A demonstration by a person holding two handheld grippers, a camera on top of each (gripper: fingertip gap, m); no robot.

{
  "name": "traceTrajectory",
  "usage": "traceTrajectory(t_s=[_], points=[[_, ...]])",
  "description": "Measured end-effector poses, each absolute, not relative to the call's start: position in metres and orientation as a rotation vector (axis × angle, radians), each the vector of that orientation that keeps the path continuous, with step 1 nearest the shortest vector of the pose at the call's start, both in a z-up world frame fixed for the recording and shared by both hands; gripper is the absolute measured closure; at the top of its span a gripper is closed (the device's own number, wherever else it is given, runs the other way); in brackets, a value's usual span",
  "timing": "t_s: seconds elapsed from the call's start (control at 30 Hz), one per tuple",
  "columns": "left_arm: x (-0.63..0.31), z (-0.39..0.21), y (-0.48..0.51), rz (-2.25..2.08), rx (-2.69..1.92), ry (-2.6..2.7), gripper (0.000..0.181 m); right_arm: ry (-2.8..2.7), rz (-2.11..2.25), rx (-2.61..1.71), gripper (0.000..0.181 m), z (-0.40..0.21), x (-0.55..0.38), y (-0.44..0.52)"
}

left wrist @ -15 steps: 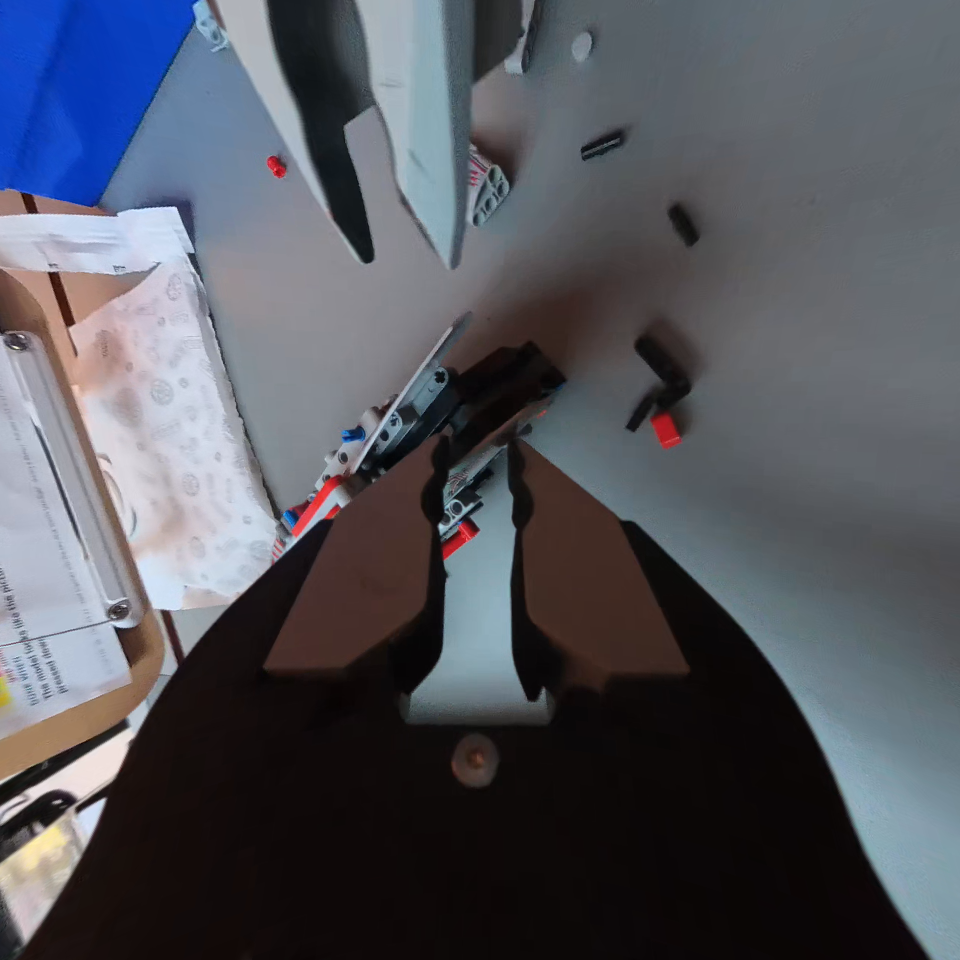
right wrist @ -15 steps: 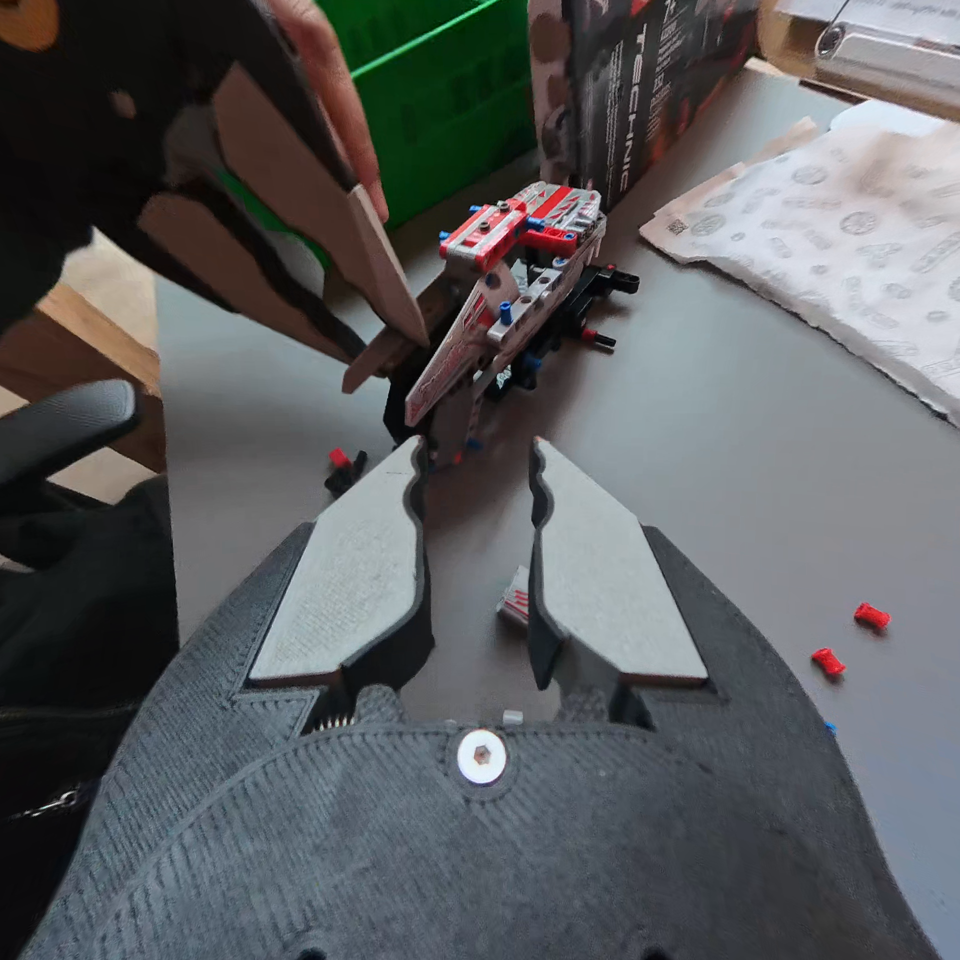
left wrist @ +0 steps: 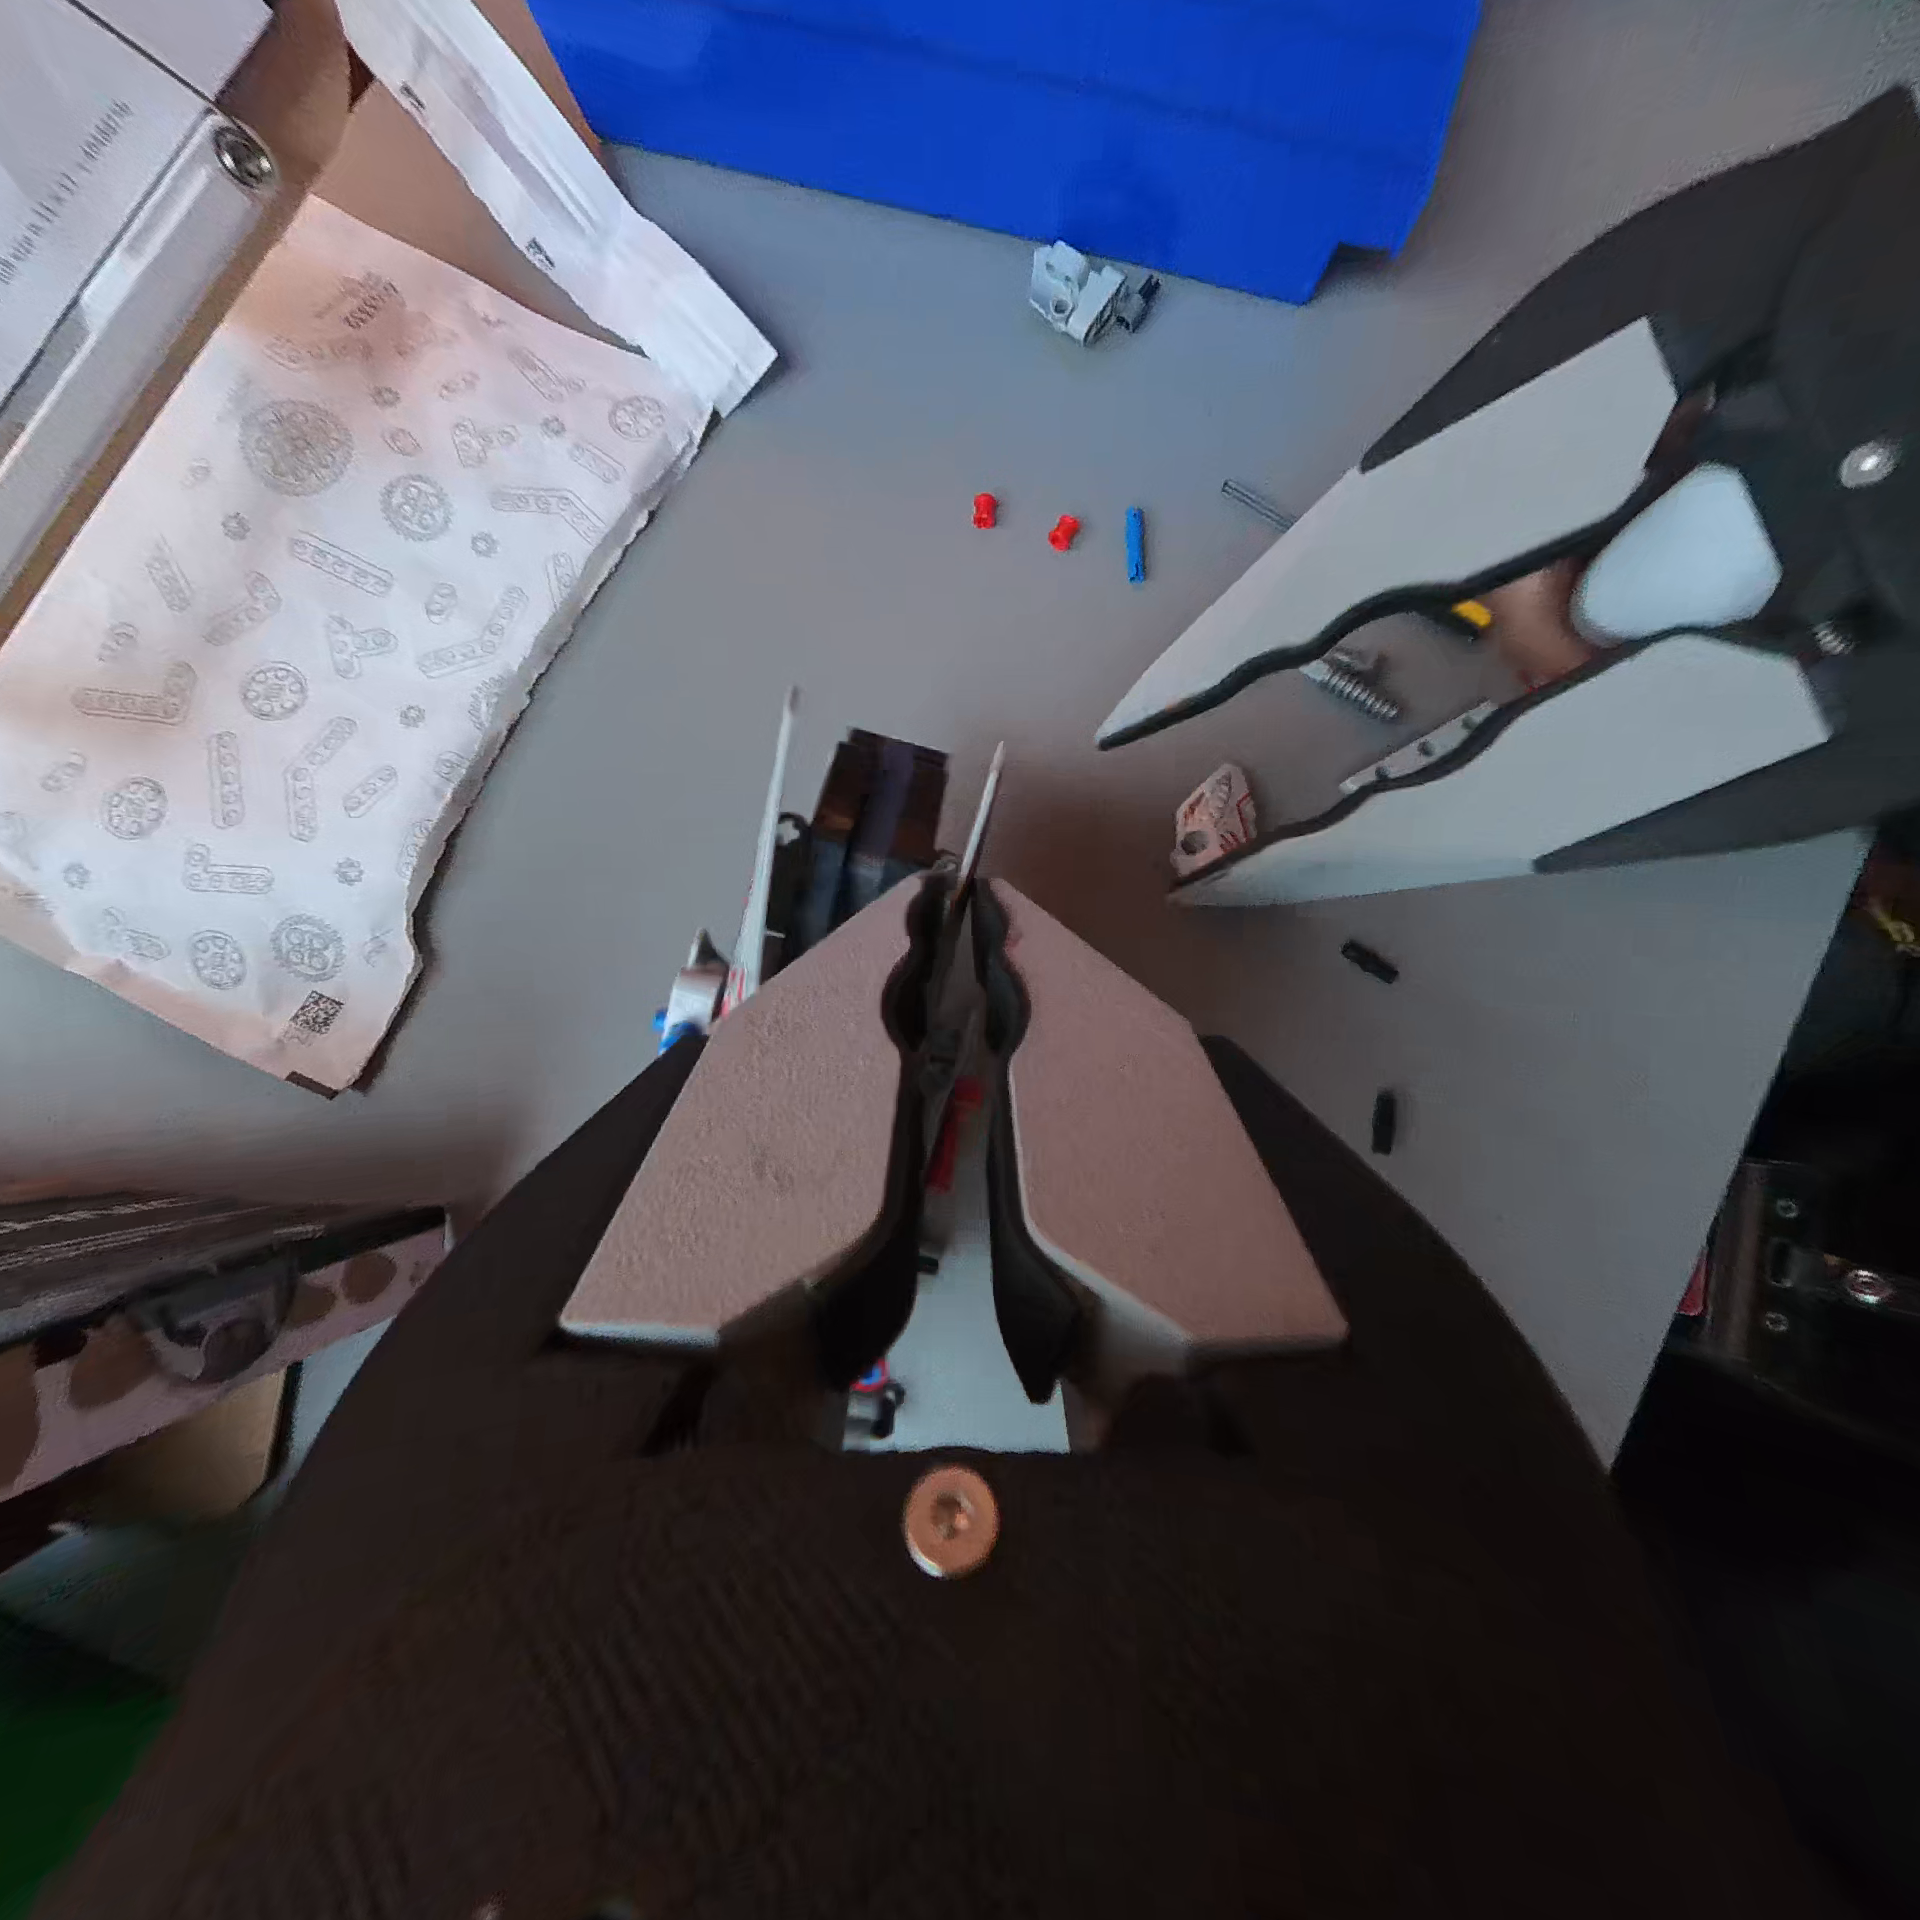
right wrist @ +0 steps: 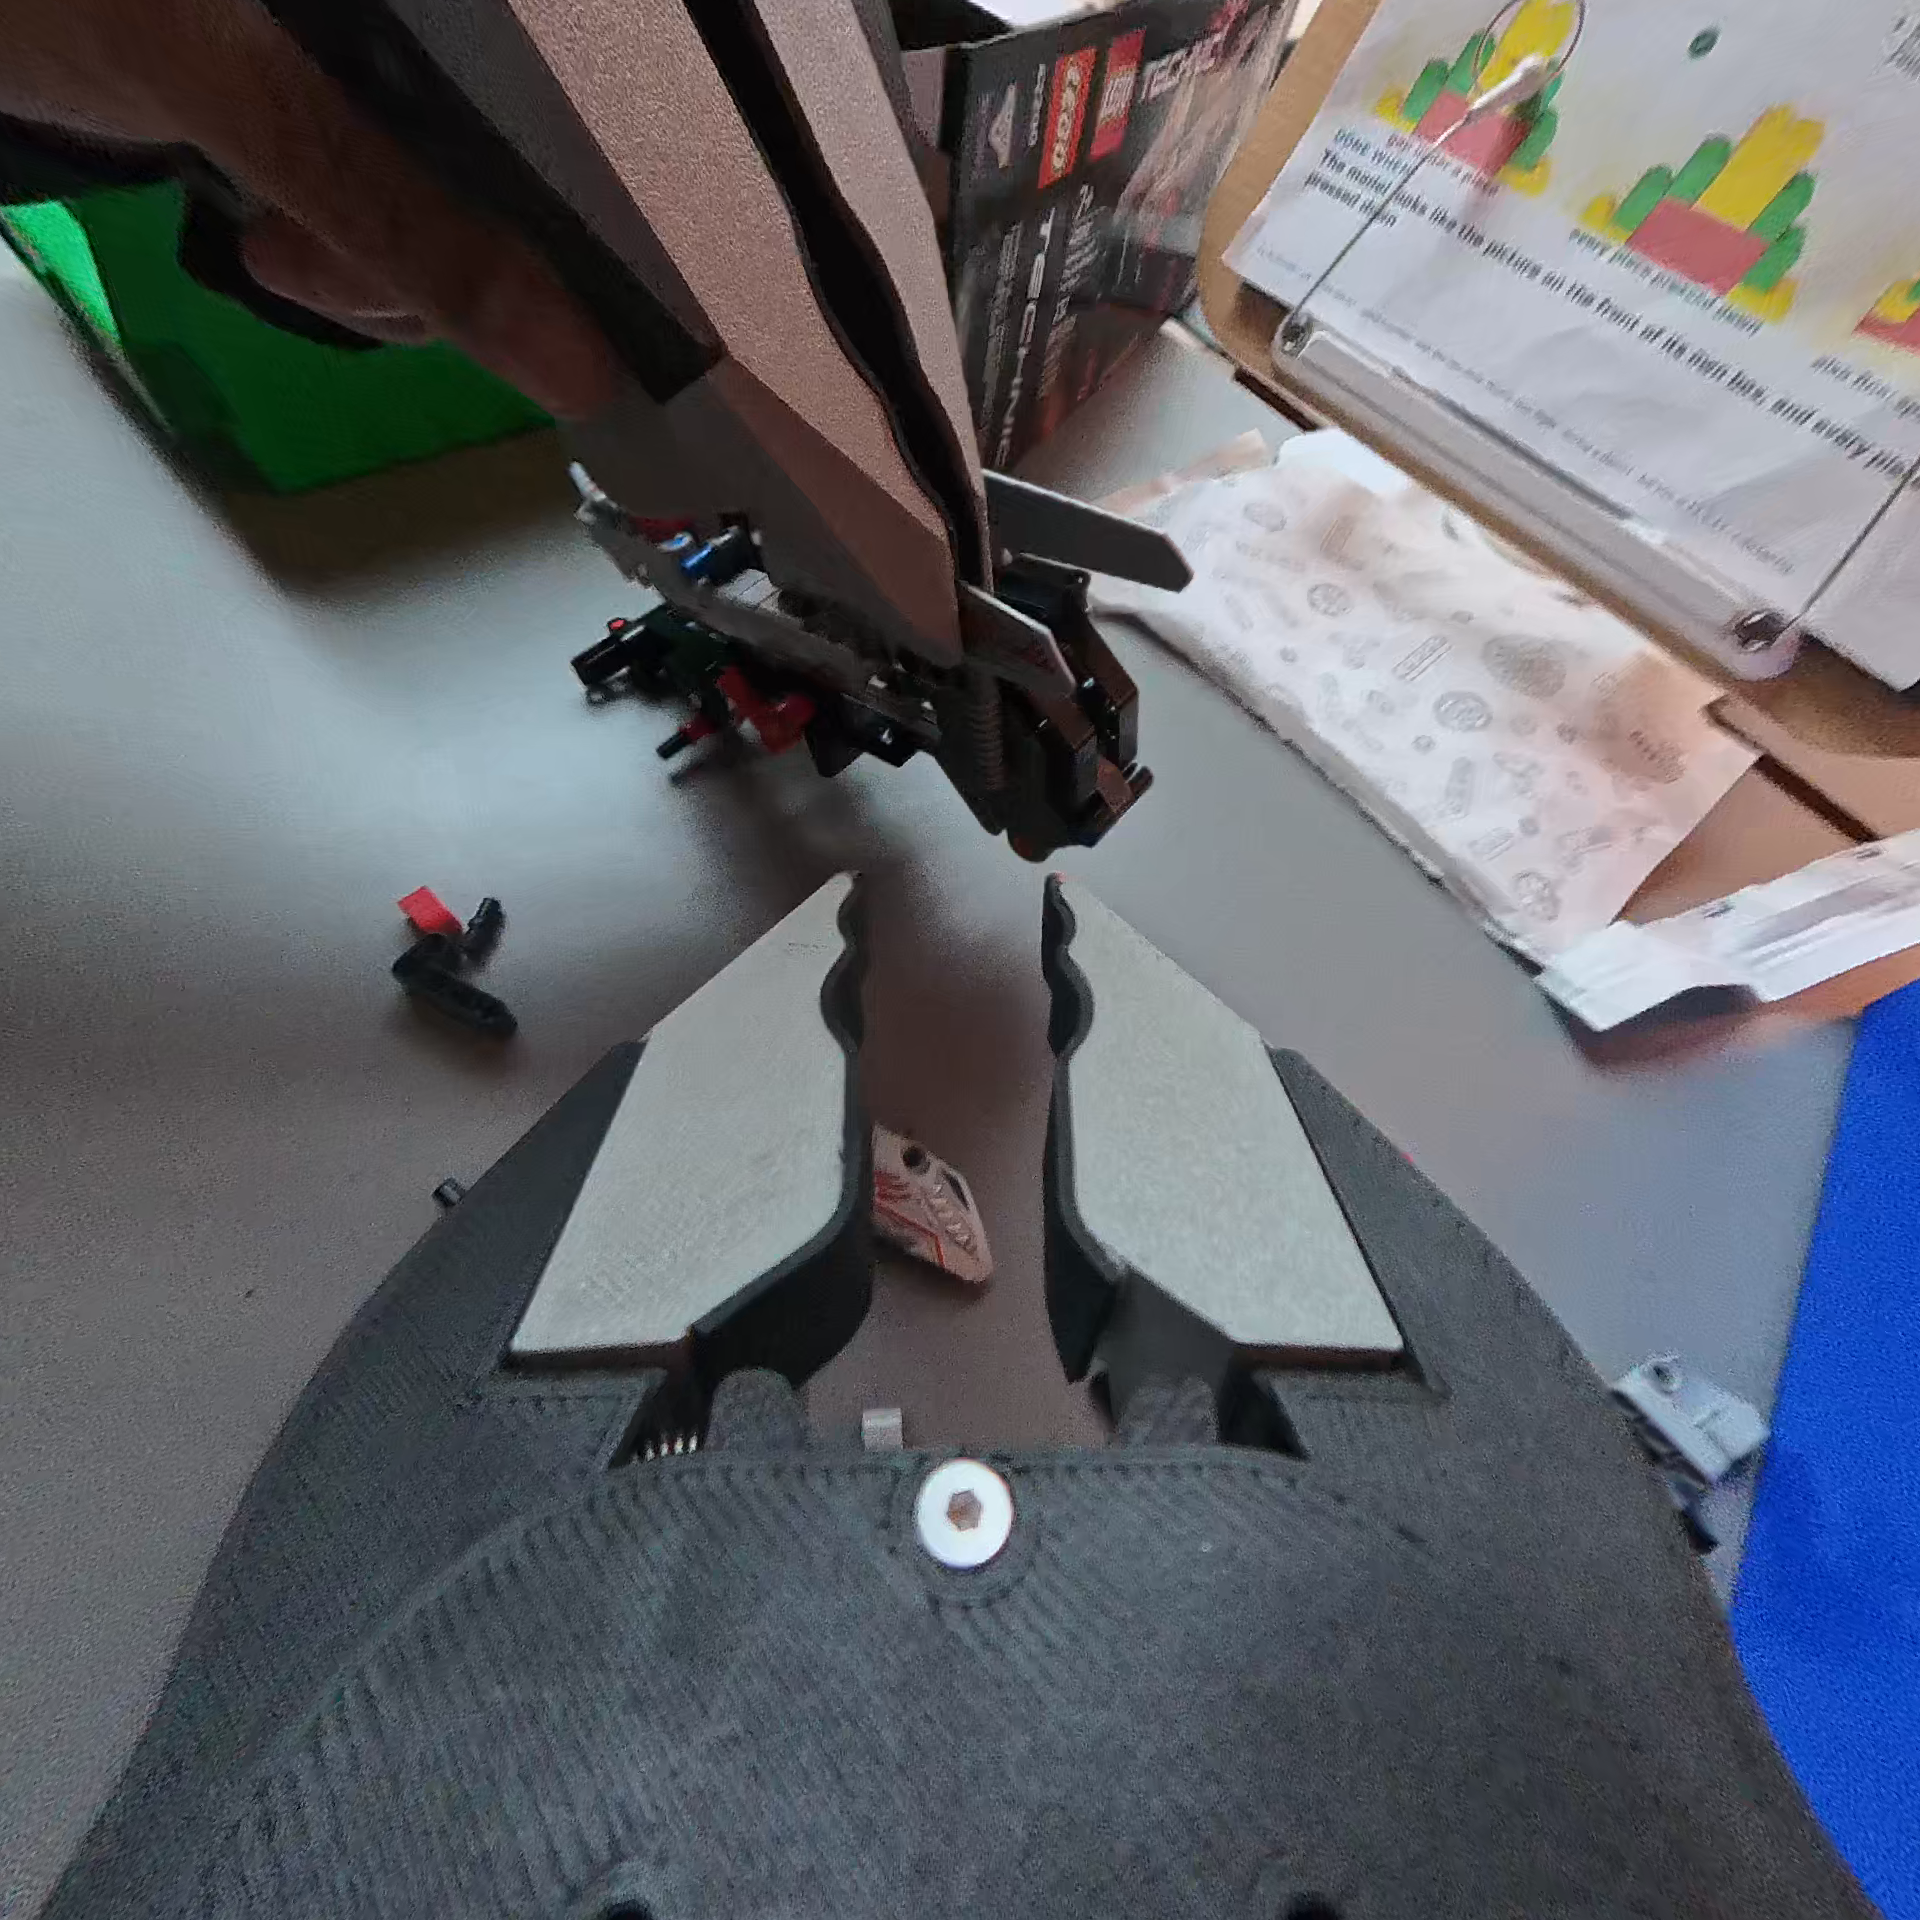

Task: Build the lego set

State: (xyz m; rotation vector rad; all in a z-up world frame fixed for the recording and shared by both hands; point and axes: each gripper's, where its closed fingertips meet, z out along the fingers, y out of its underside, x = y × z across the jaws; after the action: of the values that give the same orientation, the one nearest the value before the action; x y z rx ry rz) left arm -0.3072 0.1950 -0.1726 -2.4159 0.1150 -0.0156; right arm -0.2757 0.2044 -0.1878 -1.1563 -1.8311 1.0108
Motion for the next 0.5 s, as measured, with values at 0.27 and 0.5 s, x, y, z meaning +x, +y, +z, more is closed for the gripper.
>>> traceTrajectory(t_s=[0.27, 0.5], points=[[-0.307, -0.144, 0.189, -0.132, -2.256, 0.065, 0.180, -1.685, 0.898, -0.987, 0.159, -0.155, -0.310, 0.195], [-0.306, -0.128, 0.180, -0.296, -2.149, 0.079, 0.181, -1.598, 0.721, -0.747, 0.172, -0.143, -0.322, 0.193]])
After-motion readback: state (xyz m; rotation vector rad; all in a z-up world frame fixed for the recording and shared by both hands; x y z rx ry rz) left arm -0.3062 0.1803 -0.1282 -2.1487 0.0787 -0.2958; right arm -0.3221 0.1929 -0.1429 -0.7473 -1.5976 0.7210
